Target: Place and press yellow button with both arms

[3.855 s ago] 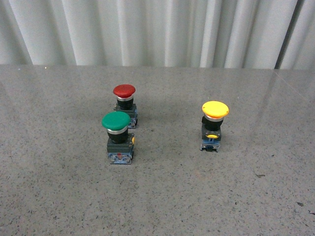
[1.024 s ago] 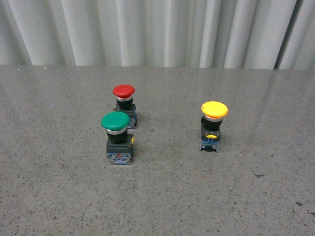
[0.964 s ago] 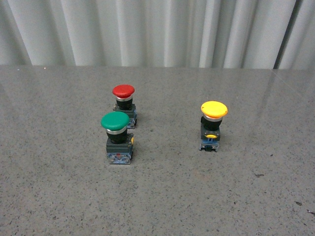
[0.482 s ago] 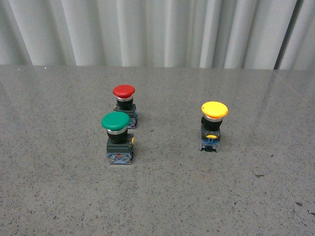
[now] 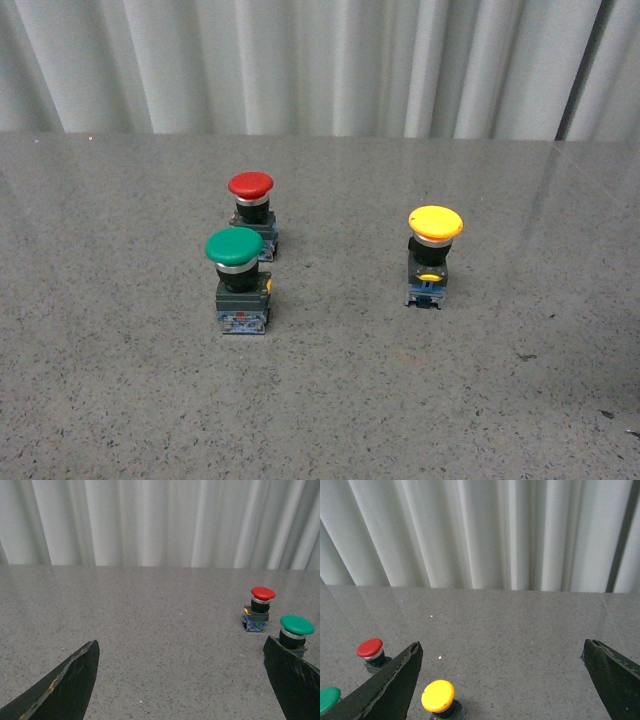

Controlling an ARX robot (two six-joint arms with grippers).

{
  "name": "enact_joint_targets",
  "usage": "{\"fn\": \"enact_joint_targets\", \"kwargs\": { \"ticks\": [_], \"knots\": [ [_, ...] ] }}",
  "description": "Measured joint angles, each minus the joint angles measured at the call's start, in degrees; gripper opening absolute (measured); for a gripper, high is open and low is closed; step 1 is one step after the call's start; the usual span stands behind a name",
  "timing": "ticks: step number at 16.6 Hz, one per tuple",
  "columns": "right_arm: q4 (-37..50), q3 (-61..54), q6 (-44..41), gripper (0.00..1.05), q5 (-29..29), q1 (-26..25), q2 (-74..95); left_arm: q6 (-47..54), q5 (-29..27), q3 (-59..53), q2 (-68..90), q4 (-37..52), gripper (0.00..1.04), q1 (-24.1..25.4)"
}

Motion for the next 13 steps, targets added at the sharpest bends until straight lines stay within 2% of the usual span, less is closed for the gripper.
{"fn": "enact_joint_targets", "kwargs": {
  "ticks": [5, 6, 9, 10, 12, 13],
  "knots": [
    [0.17, 8.09, -1.88, 0.98, 3.02, 2.89, 14.53, 0.00, 0.00, 0.00, 0.00, 0.00, 0.98, 0.00],
    [-0.83, 10.91, -2.62, 0.93, 4.00, 3.21, 18.97, 0.00, 0.00, 0.00, 0.00, 0.00, 0.98, 0.00],
    [-2.54, 13.94, -2.91, 0.47, 4.76, 5.25, 22.71, 0.00, 0.00, 0.00, 0.00, 0.00, 0.98, 0.00],
    [-2.82, 14.58, -2.89, 0.38, 4.68, 6.19, 23.50, 0.00, 0.00, 0.00, 0.00, -0.02, 0.98, 0.00],
    [-3.41, 15.78, -2.86, 0.10, 4.22, 8.28, 25.66, 0.00, 0.00, 0.00, 0.00, 0.00, 0.98, 0.00],
    [-3.65, 16.13, -2.75, 0.02, 4.11, 8.79, 26.38, 0.00, 0.00, 0.00, 0.00, 0.00, 0.98, 0.00]
  ]
}}
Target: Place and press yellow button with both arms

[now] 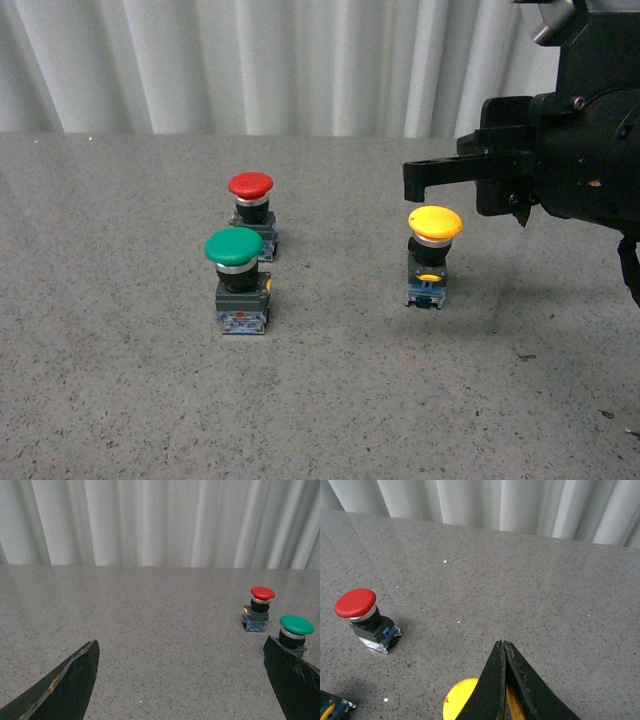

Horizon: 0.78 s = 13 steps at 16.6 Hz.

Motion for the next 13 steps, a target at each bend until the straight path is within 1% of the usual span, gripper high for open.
{"fn": "enact_joint_targets", "kwargs": {
  "ticks": [9, 13],
  "knots": [
    [-0.52, 0.72, 0.52, 0.02, -1.46, 2.14, 1.99, 0.00, 0.00, 0.00, 0.00, 0.00, 0.98, 0.00],
    [-0.74, 0.55, 0.31, 0.02, -1.44, 1.70, 4.28, 0.00, 0.00, 0.00, 0.00, 0.00, 0.98, 0.00]
  ]
}}
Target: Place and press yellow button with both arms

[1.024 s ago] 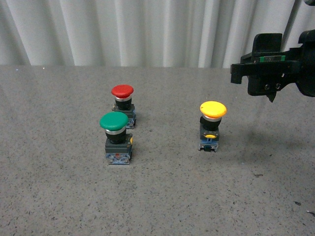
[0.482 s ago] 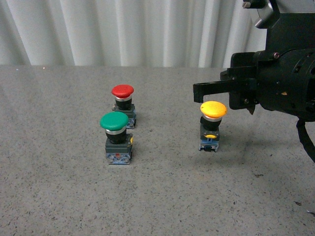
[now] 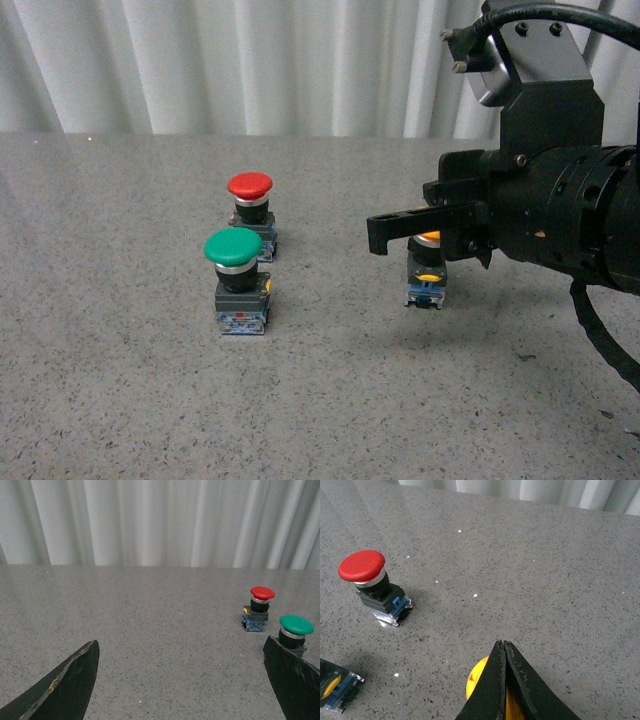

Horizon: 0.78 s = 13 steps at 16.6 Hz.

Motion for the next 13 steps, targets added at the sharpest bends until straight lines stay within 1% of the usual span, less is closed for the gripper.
{"fn": "enact_joint_targets", "kwargs": {
  "ticks": [7, 13],
  "knots": [
    [-0.15, -0.94, -0.98, 0.02, 0.13, 0.11, 0.83, 0.00, 0.00, 0.00, 0.00, 0.00, 0.98, 0.00],
    [-0.42, 0.13, -1.07, 0.02, 1.46, 0.44, 2.54, 0.00, 0.00, 0.00, 0.00, 0.00, 0.98, 0.00]
  ]
}}
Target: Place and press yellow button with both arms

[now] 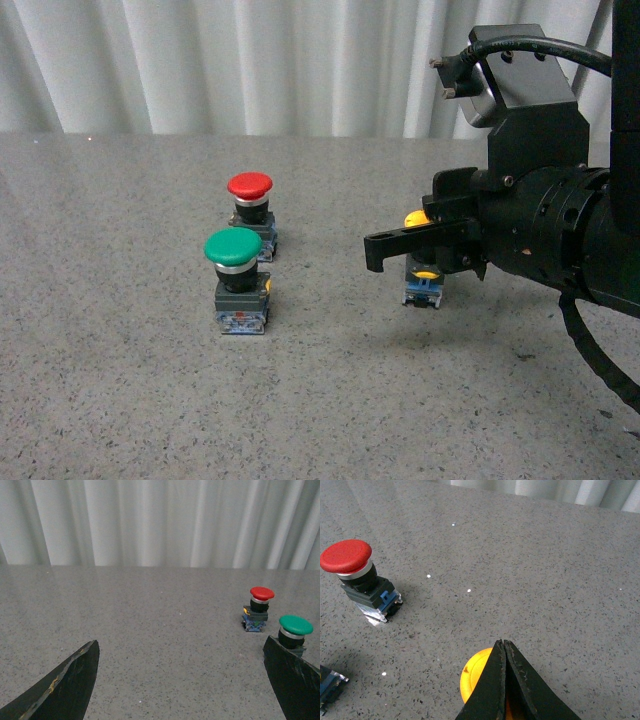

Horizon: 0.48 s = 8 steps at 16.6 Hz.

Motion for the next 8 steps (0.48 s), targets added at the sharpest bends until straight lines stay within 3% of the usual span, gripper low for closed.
{"fn": "enact_joint_targets", "kwargs": {
  "ticks": [4, 8],
  "knots": [
    [4.46, -3.02, 1.33, 0.02, -1.66, -0.42, -5.18, 0.00, 0.00, 0.00, 0.00, 0.00, 0.98, 0.00],
    [11.23, -4.04, 8.15, 0.02, -4.46, -0.42, -18.43, 0.00, 0.00, 0.00, 0.00, 0.00, 0.98, 0.00]
  ]
}}
